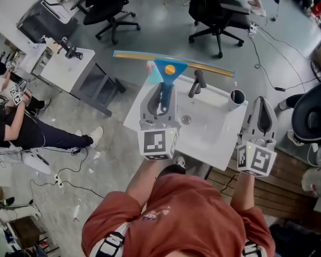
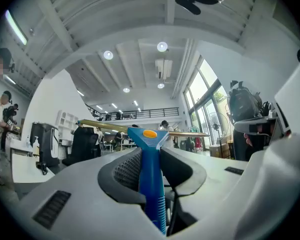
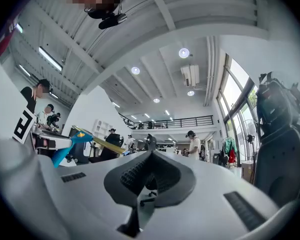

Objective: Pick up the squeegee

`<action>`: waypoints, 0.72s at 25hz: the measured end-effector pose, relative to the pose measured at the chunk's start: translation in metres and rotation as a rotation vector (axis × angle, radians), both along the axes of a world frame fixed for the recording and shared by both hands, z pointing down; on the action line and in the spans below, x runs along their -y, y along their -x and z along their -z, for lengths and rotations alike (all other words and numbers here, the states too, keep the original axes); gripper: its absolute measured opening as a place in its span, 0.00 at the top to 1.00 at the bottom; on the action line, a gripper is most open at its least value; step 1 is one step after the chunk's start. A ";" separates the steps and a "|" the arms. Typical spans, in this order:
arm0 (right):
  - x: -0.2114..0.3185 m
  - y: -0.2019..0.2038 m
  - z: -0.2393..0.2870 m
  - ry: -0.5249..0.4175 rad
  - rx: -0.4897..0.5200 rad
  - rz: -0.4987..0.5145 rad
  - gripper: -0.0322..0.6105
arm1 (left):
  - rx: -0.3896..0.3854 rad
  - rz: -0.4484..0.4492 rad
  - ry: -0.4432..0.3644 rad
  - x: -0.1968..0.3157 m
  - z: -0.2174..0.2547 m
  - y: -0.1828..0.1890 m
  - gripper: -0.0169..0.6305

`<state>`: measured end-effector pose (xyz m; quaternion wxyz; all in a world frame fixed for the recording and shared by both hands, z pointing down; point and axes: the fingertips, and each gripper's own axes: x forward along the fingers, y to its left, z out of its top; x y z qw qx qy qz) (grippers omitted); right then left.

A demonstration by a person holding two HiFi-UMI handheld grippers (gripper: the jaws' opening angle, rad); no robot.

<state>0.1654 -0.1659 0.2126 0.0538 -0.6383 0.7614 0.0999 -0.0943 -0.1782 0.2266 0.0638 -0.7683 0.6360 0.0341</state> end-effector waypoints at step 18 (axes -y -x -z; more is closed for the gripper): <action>0.032 0.001 0.016 -0.051 -0.020 -0.036 0.94 | -0.017 -0.035 -0.139 0.035 0.043 0.001 0.78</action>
